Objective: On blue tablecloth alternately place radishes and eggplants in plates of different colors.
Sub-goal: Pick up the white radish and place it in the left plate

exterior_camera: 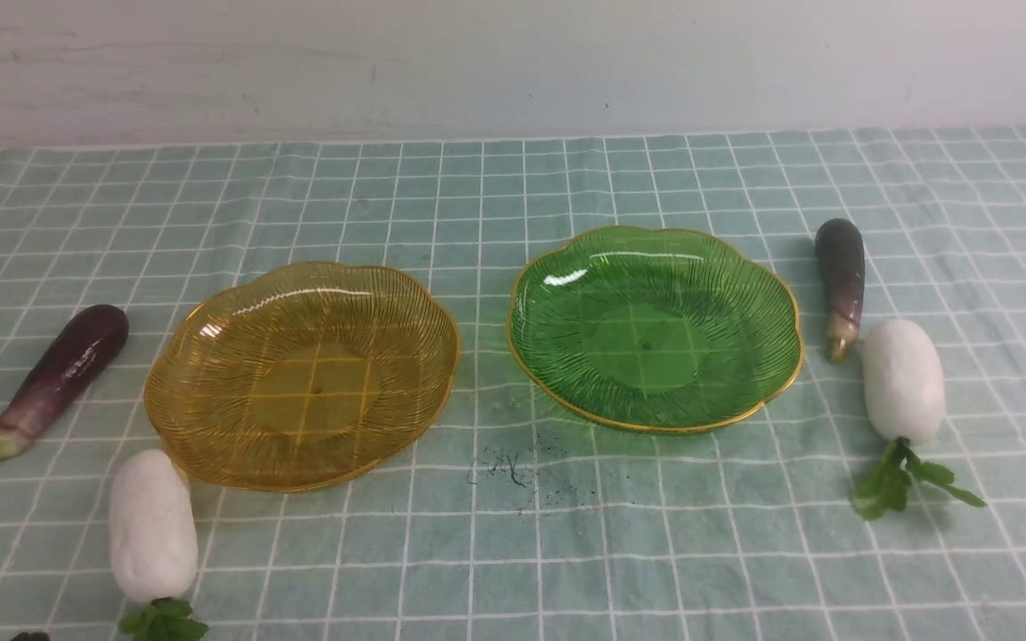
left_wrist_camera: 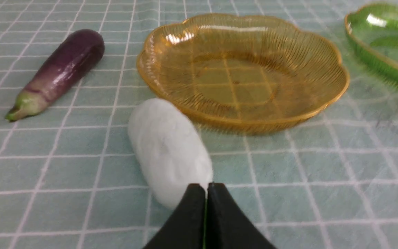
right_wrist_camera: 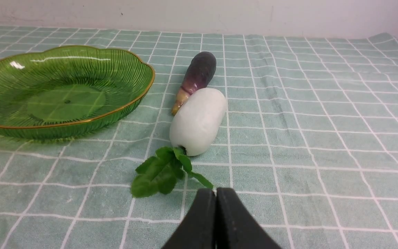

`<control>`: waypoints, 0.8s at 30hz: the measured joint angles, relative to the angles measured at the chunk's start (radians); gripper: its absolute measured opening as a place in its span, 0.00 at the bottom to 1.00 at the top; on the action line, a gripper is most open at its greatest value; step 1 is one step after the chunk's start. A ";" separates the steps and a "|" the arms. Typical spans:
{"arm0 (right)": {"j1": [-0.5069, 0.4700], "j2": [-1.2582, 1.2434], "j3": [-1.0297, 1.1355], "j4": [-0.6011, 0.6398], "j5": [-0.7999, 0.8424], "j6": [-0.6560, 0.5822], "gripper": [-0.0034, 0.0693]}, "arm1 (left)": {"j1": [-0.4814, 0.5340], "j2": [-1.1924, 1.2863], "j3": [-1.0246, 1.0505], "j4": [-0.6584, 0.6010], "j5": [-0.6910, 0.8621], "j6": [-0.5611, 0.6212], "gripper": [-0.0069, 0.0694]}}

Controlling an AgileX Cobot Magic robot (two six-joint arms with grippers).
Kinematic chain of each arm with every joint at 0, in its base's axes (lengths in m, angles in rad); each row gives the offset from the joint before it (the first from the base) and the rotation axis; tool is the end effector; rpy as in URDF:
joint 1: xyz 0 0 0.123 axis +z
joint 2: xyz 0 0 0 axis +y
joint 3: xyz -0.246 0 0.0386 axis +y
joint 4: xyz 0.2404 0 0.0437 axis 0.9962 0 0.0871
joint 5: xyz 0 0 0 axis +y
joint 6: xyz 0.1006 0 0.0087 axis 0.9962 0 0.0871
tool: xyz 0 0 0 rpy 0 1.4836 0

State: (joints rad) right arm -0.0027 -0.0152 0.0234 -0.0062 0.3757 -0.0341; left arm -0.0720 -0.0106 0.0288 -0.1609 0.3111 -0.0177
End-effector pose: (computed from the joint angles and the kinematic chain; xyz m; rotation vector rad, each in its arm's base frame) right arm 0.0907 -0.0005 0.1700 -0.0331 1.8673 -0.0315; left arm 0.0921 -0.0116 0.1744 -0.0548 1.8133 -0.2170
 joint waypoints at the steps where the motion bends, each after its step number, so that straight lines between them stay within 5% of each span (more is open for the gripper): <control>1: 0.000 0.000 0.000 0.000 0.000 0.000 0.03 | 0.000 0.000 0.000 -0.021 -0.006 -0.005 0.08; 4: 0.000 0.000 0.000 0.000 0.000 0.000 0.03 | 0.000 0.000 0.000 -0.169 -0.122 -0.028 0.08; 15: 0.000 0.000 0.000 -0.015 0.002 0.000 0.03 | 0.000 0.000 -0.016 -0.356 -0.557 -0.048 0.08; 20: 0.000 0.000 0.000 -0.018 0.004 0.000 0.03 | 0.000 0.009 -0.186 -0.359 -0.424 0.010 0.08; 24: 0.000 0.000 0.000 -0.033 -0.005 0.001 0.03 | 0.016 0.192 -0.448 -0.354 -0.051 0.132 0.08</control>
State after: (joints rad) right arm -0.0027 -0.0152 0.0234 -0.0389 0.3702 -0.0328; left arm -0.0557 0.1809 -0.4192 -0.5146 0.2600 0.1144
